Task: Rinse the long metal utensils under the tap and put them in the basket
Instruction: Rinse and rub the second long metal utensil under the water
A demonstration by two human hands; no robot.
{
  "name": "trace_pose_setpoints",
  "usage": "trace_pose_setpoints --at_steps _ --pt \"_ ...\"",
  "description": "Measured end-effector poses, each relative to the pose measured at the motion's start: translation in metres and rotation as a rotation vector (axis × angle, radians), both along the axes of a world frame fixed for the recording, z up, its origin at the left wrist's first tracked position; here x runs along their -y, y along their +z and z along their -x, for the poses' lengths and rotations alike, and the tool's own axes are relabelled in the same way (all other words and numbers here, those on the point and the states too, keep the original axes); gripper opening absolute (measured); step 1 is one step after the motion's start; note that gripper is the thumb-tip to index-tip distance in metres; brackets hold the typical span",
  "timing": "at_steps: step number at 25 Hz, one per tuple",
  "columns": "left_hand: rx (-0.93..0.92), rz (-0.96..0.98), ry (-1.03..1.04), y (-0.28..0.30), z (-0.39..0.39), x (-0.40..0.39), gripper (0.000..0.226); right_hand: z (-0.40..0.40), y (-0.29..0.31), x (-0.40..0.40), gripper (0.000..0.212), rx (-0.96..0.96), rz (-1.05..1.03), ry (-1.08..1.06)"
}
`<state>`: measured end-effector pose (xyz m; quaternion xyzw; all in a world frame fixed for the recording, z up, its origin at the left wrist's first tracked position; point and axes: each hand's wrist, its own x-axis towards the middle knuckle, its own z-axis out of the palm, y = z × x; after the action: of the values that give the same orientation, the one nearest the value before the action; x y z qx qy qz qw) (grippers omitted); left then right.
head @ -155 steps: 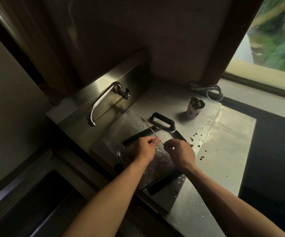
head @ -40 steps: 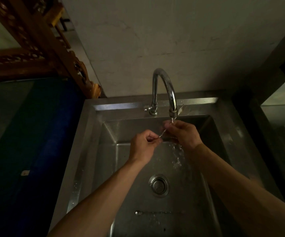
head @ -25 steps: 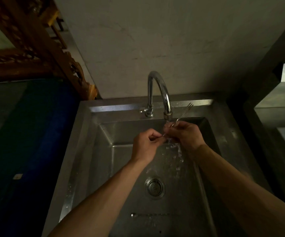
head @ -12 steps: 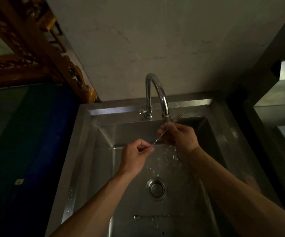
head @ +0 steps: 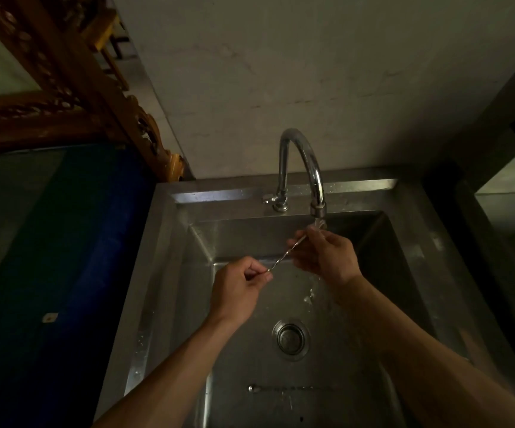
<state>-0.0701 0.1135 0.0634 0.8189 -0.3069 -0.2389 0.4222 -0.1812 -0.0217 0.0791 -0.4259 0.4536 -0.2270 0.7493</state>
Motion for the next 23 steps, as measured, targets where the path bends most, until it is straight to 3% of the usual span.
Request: trace_pose_setpoints --at_steps 3,7,15,20,23 --pt "0.003 -0.007 -0.008 -0.003 -0.001 -0.002 0.011 0.004 0.005 0.001 0.014 -0.009 0.029 0.041" --pt "0.018 -0.027 -0.017 -0.004 0.003 -0.001 0.01 0.01 0.005 0.001 0.028 -0.034 0.025 0.004" --pt "0.02 0.009 -0.138 -0.003 0.006 0.0 0.013 0.011 0.005 0.001 0.017 -0.027 0.125 0.095" --pt "0.018 0.014 -0.148 -0.006 0.003 0.0 0.015 0.011 0.006 0.005 0.037 -0.107 0.102 0.01" --pt "0.024 -0.002 -0.134 -0.005 0.004 -0.001 0.016 0.011 0.004 0.004 0.027 -0.121 0.173 0.075"
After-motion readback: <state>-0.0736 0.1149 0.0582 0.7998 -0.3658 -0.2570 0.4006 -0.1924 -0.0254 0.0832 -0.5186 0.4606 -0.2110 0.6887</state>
